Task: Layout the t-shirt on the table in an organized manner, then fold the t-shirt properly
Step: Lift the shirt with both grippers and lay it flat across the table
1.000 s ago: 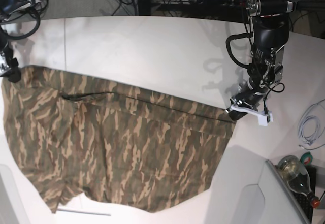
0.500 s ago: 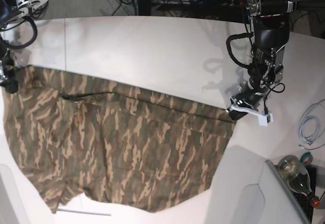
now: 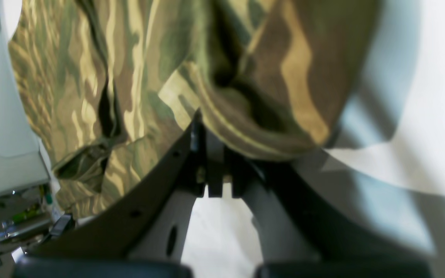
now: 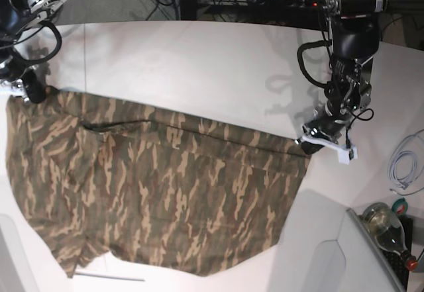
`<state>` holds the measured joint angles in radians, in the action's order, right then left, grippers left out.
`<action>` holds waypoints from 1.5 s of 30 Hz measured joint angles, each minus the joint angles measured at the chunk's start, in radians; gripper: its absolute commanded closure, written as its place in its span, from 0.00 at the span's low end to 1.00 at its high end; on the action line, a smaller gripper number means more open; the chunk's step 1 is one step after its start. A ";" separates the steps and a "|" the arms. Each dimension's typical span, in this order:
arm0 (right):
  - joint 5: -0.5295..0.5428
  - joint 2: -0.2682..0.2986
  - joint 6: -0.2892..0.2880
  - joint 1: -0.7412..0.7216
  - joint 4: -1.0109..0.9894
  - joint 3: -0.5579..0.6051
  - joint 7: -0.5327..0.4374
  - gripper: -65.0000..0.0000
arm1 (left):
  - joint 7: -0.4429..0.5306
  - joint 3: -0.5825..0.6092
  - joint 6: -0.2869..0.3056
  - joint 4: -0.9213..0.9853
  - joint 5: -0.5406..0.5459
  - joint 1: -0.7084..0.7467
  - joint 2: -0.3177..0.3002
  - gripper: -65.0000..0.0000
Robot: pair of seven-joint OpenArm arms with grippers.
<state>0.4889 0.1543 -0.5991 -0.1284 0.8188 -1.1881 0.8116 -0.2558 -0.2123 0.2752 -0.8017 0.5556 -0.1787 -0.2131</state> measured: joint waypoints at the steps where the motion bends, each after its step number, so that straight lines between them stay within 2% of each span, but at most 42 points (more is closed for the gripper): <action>1: -0.012 0.000 0.001 -0.004 0.014 0.000 0.019 1.00 | -0.002 -0.001 0.000 -0.039 0.000 0.026 0.000 1.00; 3: -0.031 0.007 0.012 -0.015 0.036 0.002 0.071 1.00 | -0.037 -0.005 -0.010 -0.107 -0.002 0.064 -0.003 1.00; 4: -0.042 0.009 0.018 -0.023 0.052 0.002 0.095 1.00 | -0.085 -0.007 -0.022 -0.133 -0.007 0.068 -0.006 1.00; 6: -0.049 0.032 0.024 -0.043 0.077 0.045 0.154 1.00 | -0.148 -0.006 -0.069 -0.192 -0.003 0.058 -0.009 1.00; 9: -0.044 0.069 0.023 -0.121 0.097 0.135 0.189 1.00 | -0.167 -0.004 -0.117 -0.277 0.002 0.023 -0.019 1.00; 12: -0.037 0.080 0.024 -0.208 0.111 0.197 0.211 1.00 | -0.180 0.005 -0.135 -0.303 0.001 -0.048 -0.017 1.00; 13: -0.041 0.088 0.034 -0.240 0.110 0.220 0.222 1.00 | -0.203 0.005 -0.142 -0.298 0.000 -0.091 -0.017 1.00; 15: -0.047 0.111 0.122 -0.314 0.109 0.268 0.241 1.00 | -0.297 0.003 -0.150 -0.287 -0.007 -0.206 -0.018 1.00; 17: -0.048 0.143 0.153 -0.411 0.109 0.310 0.241 1.00 | -0.324 0.007 -0.138 -0.240 0.000 -0.350 -0.012 1.00; 20: -0.034 0.188 0.154 -0.597 0.111 0.400 0.239 1.00 | -0.312 0.025 -0.131 -0.129 -0.005 -0.581 -0.009 1.00; 23: -0.017 0.219 0.140 -0.749 0.121 0.478 0.263 1.00 | -0.314 0.106 -0.145 -0.030 -0.048 -0.765 -0.013 1.00; 25: -0.024 0.238 0.142 -0.823 0.138 0.509 0.277 1.00 | -0.315 0.136 -0.147 -0.006 -0.048 -0.851 -0.007 1.00; 27: -0.021 0.260 0.139 -0.837 0.200 0.532 0.281 1.00 | -0.324 0.122 -0.141 -0.056 -0.044 -0.877 0.009 1.00; 29: -0.032 0.278 0.131 -0.820 0.293 0.534 0.336 1.00 | -0.401 0.087 -0.125 -0.166 -0.029 -0.854 0.016 1.00; 30: -0.029 0.286 0.101 -0.804 0.343 0.522 0.365 1.00 | -0.442 0.059 -0.119 -0.228 -0.027 -0.826 0.019 1.00; 32: 0.002 0.287 0.038 -0.734 0.468 0.501 0.388 1.00 | -0.512 0.005 -0.126 -0.382 -0.027 -0.726 0.015 1.00; 35: 0.018 0.262 0.017 -0.545 0.638 0.473 0.407 1.00 | -0.555 -0.044 -0.121 -0.580 -0.026 -0.516 0.009 1.00; 38: 0.006 0.180 0.020 -0.320 0.751 0.400 0.410 1.00 | -0.562 -0.079 -0.129 -0.711 -0.038 -0.282 0.012 1.00; 41: 0.060 0.102 0.013 -0.117 0.808 0.308 0.400 1.00 | -0.550 -0.106 -0.121 -0.782 -0.034 -0.054 0.018 1.00; 43: 0.060 0.063 0.020 -0.023 0.811 0.291 0.338 1.00 | -0.540 -0.107 -0.135 -0.777 -0.048 0.051 0.017 1.00; 45: 0.058 0.022 0.016 0.058 0.797 0.293 0.269 1.00 | -0.451 -0.113 -0.138 -0.761 -0.059 0.138 0.033 1.00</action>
<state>0.5472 0.1761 -0.5827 -0.0704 1.6161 -0.8955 1.0809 -0.7067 -0.3256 0.1371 -1.5623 0.4965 -0.0406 -0.1802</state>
